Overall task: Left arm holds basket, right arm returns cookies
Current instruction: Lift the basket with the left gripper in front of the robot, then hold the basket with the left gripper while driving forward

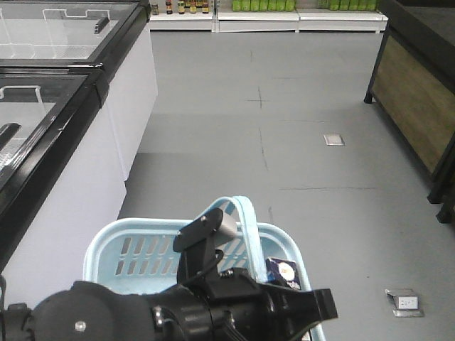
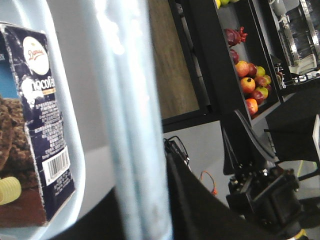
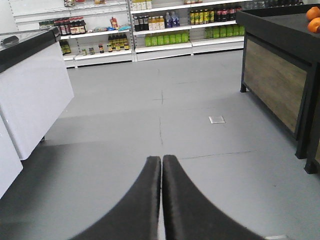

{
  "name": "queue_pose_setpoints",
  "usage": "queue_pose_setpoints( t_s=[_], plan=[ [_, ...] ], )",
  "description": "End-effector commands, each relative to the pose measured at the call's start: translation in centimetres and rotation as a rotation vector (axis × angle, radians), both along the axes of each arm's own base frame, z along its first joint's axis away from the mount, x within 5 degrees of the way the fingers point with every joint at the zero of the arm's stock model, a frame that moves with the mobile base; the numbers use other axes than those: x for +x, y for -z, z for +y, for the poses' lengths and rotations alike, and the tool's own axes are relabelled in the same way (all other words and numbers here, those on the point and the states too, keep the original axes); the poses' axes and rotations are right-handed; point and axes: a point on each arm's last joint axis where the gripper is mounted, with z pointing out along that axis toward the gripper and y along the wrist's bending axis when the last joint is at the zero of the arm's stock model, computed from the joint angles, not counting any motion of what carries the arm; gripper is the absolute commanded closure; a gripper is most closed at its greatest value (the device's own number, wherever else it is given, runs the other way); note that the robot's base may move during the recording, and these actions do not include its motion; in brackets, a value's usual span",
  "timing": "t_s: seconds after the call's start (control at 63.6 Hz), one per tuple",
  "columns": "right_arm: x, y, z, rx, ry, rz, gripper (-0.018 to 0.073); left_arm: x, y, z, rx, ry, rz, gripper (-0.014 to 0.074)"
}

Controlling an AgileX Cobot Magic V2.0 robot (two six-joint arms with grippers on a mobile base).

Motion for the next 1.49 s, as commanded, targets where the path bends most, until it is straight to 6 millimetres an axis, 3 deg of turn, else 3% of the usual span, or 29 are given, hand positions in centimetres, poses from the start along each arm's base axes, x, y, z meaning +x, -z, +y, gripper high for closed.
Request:
queue_pose_setpoints(
  t_s=[0.0,0.33,1.478],
  plan=[
    [0.0,-0.6,-0.1,-0.021,0.011,-0.088,0.0570,-1.1,-2.4,-0.2,-0.068,-0.006,-0.047,0.0604],
    [0.0,-0.6,-0.1,-0.021,0.011,-0.087,0.0570,-4.1,-2.5,-1.5,-0.082,0.036,-0.037,0.0604],
    [0.0,-0.6,-0.1,-0.021,0.011,-0.088,0.0570,-4.1,-2.5,-1.4,-0.085,0.019,-0.032,0.0603]
  ],
)
